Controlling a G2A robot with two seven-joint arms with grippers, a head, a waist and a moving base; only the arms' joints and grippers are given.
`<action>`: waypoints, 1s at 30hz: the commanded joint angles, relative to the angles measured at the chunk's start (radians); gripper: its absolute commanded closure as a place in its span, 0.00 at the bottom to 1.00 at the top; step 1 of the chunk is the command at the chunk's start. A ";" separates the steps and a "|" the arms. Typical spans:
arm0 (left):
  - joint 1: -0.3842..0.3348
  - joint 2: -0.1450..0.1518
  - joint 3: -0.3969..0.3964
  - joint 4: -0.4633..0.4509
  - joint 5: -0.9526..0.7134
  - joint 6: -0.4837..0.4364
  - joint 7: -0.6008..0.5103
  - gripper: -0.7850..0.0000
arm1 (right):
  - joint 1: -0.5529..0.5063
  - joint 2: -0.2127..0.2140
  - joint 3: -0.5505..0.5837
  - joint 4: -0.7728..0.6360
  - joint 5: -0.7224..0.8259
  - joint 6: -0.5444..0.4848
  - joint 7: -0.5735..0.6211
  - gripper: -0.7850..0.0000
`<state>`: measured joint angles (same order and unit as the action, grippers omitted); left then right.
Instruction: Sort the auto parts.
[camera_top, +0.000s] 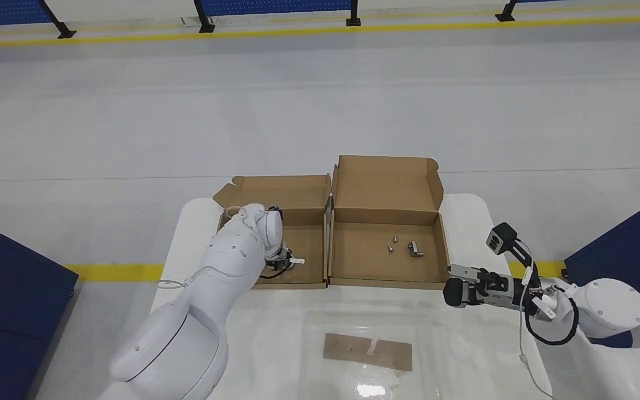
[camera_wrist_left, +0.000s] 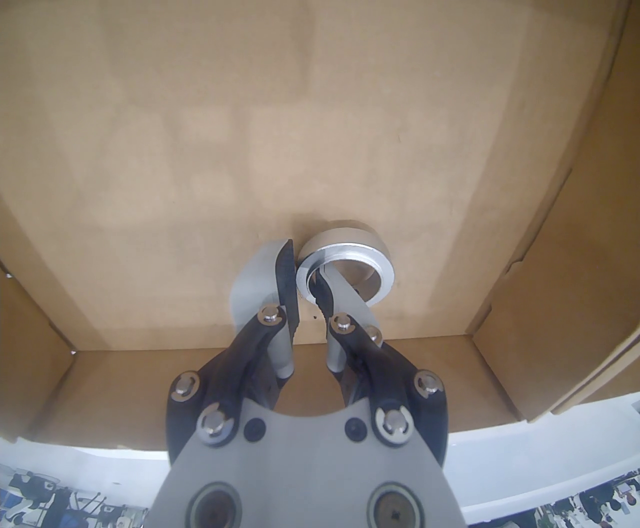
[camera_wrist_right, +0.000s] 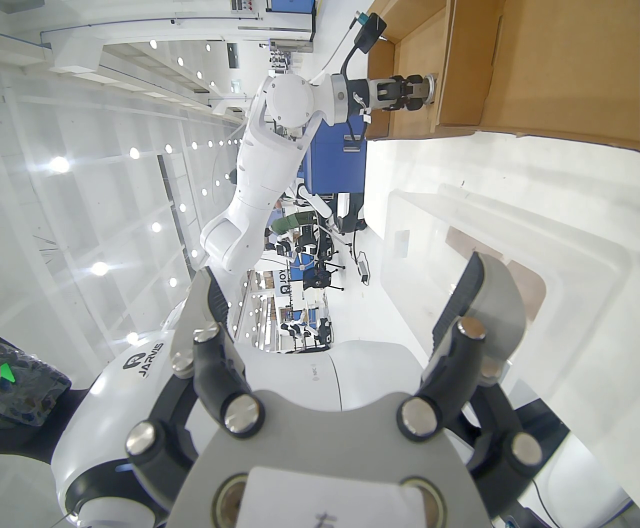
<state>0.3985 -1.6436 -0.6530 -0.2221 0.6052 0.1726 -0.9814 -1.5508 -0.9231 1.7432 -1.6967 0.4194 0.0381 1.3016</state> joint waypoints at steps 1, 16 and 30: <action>-0.001 -0.003 -0.002 0.007 -0.003 -0.006 0.004 1.00 | 0.000 0.000 0.000 0.000 0.000 0.000 0.000 0.00; -0.007 -0.017 -0.013 0.040 -0.002 -0.011 0.005 0.51 | 0.000 0.000 0.000 0.000 0.000 0.000 0.000 0.00; -0.031 -0.008 -0.038 0.036 -0.018 -0.063 0.001 0.00 | 0.000 0.000 0.000 0.000 0.000 0.000 0.000 0.00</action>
<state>0.3690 -1.6526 -0.6888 -0.1837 0.5897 0.1127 -0.9804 -1.5508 -0.9231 1.7432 -1.6967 0.4194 0.0381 1.3016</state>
